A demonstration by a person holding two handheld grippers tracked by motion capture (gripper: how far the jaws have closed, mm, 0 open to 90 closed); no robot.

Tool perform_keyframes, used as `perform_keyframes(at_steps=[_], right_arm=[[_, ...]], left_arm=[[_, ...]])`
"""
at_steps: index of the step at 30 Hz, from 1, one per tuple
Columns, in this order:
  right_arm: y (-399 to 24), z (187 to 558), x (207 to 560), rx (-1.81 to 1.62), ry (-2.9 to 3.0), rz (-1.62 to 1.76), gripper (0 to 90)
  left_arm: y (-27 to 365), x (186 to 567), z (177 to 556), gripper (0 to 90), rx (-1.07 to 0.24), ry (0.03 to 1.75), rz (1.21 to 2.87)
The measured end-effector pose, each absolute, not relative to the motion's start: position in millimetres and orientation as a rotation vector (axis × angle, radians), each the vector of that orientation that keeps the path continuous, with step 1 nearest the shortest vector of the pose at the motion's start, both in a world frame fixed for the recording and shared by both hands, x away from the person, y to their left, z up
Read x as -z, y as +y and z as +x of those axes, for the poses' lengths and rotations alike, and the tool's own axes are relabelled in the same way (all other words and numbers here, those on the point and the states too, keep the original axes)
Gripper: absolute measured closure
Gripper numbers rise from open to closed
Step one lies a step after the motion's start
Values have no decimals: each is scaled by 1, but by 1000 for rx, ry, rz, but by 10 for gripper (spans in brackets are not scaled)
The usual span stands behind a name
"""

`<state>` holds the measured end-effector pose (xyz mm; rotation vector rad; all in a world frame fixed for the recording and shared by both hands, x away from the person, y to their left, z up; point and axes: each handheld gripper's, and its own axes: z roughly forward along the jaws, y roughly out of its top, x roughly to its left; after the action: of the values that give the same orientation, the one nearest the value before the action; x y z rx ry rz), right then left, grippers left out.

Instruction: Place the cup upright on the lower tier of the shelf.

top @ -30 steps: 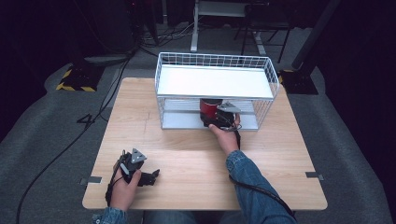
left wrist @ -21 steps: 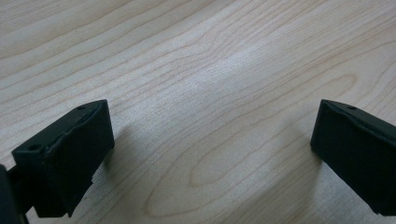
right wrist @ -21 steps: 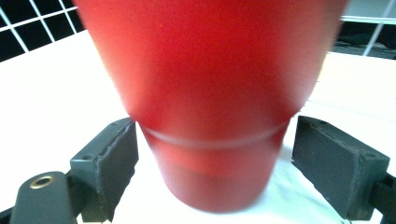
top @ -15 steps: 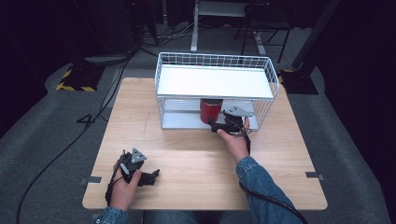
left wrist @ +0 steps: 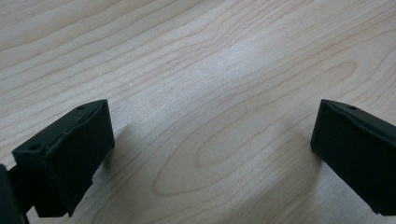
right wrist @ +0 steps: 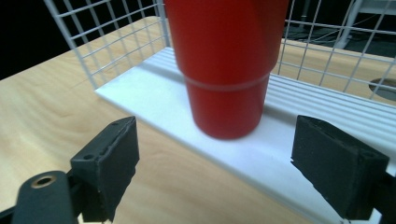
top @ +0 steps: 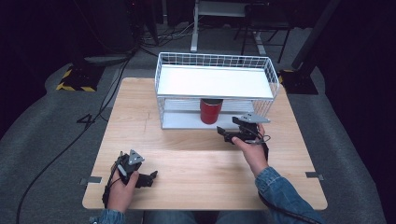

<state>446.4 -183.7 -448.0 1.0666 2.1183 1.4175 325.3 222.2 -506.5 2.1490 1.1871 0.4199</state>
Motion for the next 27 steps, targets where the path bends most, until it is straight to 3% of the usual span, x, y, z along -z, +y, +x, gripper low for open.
perform_keyframes(at_steps=[17, 27], right_arm=[[-255, 389, 423, -1358, 2218, 1032, 154], [-295, 367, 440, -1267, 2249, 1150, 155]], left_arm=[[228, 506, 323, 0, -420, 1176, 2161], [228, 506, 326, 0, -424, 1174, 2159]])
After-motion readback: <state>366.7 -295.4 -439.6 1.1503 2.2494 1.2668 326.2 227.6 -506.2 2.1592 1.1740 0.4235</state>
